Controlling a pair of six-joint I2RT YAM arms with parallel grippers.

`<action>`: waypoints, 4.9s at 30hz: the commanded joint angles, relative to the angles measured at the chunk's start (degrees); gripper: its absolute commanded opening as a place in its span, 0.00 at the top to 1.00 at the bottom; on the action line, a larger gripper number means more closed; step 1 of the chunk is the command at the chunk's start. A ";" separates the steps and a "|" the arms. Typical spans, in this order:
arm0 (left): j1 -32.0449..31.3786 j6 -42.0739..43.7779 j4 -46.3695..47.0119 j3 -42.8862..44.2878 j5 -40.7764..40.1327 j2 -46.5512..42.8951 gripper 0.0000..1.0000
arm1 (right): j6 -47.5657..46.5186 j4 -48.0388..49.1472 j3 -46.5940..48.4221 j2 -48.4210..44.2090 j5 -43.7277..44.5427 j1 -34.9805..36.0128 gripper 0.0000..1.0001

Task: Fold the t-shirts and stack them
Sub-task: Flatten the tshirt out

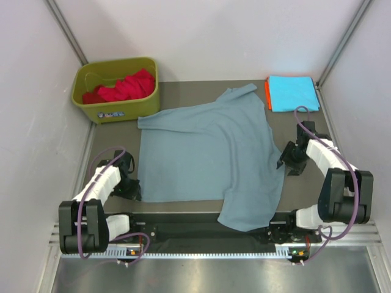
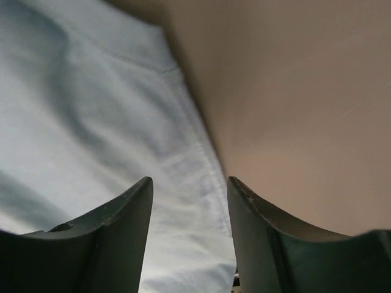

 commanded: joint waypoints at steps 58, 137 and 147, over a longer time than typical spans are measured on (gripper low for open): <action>0.14 7.12 10.94 15.13 -10.96 11.34 1.00 | -3.66 2.18 34.54 28.28 2.20 -3.24 0.55; -10.76 52.80 21.85 65.64 9.52 -8.00 1.00 | -11.91 24.42 51.97 -30.19 17.48 2.38 1.00; -17.53 60.46 21.93 89.47 2.67 -6.33 1.00 | -19.65 28.73 76.33 -29.23 20.56 4.75 1.00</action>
